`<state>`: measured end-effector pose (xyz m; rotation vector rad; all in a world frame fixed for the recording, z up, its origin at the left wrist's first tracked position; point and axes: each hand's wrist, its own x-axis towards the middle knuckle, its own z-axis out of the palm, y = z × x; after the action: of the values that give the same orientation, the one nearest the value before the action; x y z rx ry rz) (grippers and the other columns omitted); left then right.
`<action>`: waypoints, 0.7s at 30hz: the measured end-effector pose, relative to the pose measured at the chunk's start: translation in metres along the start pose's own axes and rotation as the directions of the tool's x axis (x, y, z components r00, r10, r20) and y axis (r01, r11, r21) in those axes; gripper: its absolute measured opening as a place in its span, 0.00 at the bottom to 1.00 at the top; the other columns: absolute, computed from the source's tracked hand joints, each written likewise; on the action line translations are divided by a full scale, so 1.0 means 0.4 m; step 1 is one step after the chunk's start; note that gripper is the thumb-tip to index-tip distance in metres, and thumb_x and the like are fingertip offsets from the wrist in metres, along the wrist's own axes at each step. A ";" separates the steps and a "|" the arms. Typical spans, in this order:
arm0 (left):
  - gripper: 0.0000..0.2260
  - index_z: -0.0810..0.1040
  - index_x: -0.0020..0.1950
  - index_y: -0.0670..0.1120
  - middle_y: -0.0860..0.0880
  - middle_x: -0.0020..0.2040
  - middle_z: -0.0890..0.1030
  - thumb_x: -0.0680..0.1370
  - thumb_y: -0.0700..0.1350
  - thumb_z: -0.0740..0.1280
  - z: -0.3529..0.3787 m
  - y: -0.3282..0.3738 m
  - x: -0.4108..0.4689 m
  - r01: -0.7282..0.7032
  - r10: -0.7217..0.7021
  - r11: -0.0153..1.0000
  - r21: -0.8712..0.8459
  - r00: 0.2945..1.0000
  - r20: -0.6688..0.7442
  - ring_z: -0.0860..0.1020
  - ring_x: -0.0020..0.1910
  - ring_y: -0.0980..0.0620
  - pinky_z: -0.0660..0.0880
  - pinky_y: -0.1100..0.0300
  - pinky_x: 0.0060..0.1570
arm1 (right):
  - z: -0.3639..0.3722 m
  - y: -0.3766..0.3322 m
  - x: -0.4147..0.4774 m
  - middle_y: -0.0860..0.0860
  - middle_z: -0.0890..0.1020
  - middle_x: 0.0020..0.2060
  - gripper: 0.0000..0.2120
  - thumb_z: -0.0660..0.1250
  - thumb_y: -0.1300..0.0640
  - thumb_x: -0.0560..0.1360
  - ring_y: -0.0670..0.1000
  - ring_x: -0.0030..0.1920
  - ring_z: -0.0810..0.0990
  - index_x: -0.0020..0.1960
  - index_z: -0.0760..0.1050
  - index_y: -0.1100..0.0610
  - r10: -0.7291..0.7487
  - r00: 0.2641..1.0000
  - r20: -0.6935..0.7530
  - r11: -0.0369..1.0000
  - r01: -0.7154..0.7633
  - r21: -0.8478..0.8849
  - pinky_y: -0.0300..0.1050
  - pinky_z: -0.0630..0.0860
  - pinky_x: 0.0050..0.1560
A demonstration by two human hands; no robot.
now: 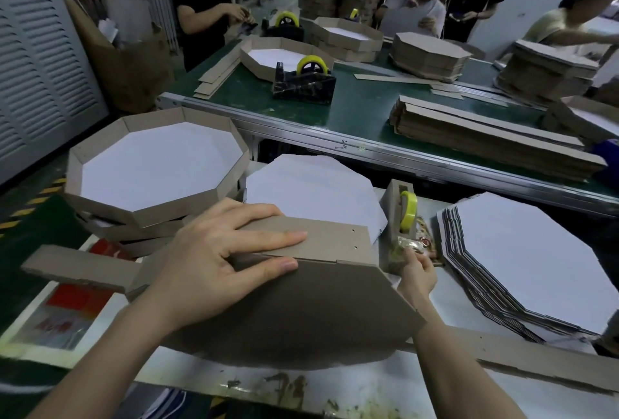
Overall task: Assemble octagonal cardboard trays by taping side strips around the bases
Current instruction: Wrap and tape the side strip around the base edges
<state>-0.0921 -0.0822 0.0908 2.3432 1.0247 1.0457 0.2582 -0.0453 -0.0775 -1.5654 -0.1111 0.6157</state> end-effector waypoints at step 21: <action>0.13 0.77 0.57 0.72 0.64 0.61 0.76 0.73 0.68 0.62 0.002 0.002 0.003 0.003 -0.003 1.000 0.003 1.000 -0.001 0.73 0.58 0.58 0.75 0.52 0.52 | -0.063 0.036 0.101 0.57 0.79 0.63 0.10 0.68 0.64 0.77 0.55 0.55 0.79 0.38 0.74 0.60 -0.073 0.995 0.071 0.950 0.091 -0.300 0.45 0.72 0.53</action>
<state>-0.0905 -0.0817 0.0913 2.3432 1.0305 1.0448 0.2991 -0.0520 -0.1047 -1.8291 -0.3274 0.5991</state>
